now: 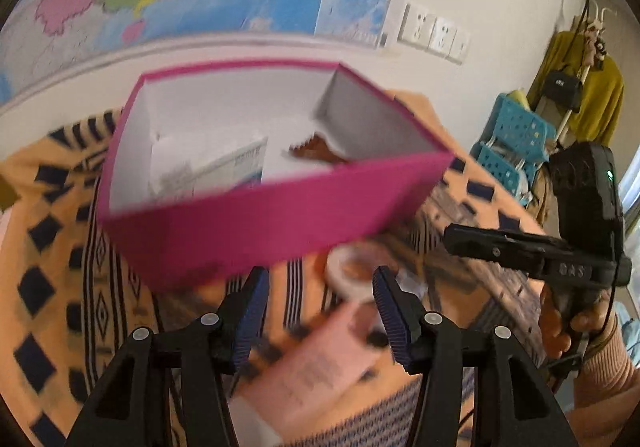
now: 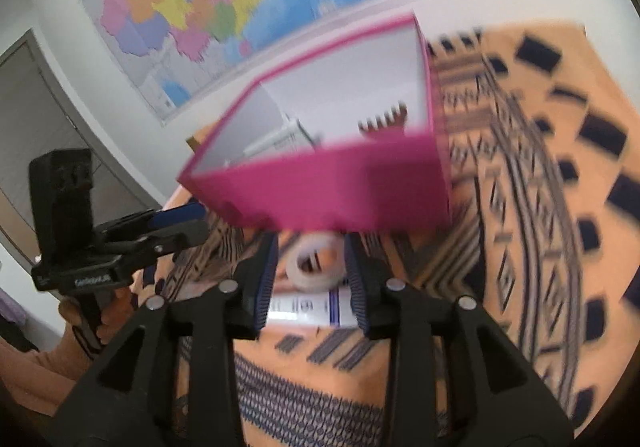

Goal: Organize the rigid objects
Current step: 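Move the right gripper to the white tube with the navy label, then close the right gripper around the middle of the white tube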

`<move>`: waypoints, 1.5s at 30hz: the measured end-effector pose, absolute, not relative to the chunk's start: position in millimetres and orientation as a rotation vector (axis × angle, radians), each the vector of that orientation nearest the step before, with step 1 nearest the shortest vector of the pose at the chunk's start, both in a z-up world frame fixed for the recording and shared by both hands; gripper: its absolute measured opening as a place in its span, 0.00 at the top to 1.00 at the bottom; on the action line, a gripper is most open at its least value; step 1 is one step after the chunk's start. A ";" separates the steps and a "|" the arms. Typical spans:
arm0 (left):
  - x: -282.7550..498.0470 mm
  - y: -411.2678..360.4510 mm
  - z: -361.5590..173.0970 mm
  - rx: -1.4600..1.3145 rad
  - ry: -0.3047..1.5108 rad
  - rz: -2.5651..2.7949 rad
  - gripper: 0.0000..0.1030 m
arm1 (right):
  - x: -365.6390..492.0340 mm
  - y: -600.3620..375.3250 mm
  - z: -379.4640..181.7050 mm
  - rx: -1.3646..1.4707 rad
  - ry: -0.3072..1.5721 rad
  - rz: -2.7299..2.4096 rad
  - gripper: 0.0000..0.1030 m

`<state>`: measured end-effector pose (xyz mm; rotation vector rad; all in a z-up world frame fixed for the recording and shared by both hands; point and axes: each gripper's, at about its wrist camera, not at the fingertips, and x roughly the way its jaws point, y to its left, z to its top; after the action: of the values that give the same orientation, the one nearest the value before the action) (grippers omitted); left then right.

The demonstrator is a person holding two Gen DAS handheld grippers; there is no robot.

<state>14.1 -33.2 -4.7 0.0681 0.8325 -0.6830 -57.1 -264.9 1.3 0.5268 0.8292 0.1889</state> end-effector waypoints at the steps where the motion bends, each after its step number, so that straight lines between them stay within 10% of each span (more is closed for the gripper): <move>1: 11.3 -31.9 -7.5 0.065 0.840 -0.686 0.46 | -58.0 -264.3 -5.8 0.538 0.848 0.186 0.65; 45: -26.5 -83.0 -41.2 0.122 0.931 -0.733 0.58 | -63.4 -250.7 -52.4 0.551 0.951 0.159 0.52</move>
<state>-26.5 -83.0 -41.2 0.1221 0.9311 -0.7325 -63.4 -250.7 -52.4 0.5510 0.9510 0.1585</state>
